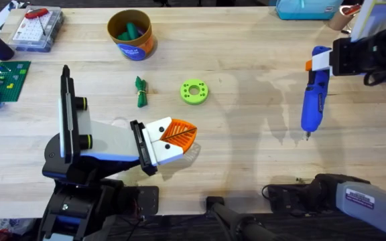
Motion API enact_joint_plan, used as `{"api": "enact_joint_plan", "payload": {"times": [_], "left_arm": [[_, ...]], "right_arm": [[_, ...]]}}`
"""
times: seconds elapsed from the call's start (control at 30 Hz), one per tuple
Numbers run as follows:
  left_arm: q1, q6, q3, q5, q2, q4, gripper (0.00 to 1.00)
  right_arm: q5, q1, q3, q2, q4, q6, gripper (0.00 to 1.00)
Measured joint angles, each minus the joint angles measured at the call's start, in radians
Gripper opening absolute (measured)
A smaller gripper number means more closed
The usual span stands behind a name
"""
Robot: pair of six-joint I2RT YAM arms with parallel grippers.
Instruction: Pick up the gripper from the table and insert it into the empty holder that is missing its gripper. Then pick up a screw, insert it into the mounting hole, and use the screwdriver to tighten it. Finally, clean up the table by picking up the vegetable and placing it into the bucket.
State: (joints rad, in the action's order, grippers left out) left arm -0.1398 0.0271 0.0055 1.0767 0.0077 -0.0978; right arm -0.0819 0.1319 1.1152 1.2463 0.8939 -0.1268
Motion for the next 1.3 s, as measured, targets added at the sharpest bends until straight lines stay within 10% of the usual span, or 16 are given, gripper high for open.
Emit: {"api": "enact_joint_plan", "payload": {"times": [0.43,1.3], "left_arm": [[0.0,0.0,0.0,0.001,0.0,-0.002,0.016],[0.0,0.001,0.0,0.0,0.0,-0.002,0.016]], "right_arm": [[0.002,0.0,-0.005,0.016,-0.027,-0.014,0.046],[0.009,-0.001,-0.006,0.453,-0.207,-0.086,0.045]]}}
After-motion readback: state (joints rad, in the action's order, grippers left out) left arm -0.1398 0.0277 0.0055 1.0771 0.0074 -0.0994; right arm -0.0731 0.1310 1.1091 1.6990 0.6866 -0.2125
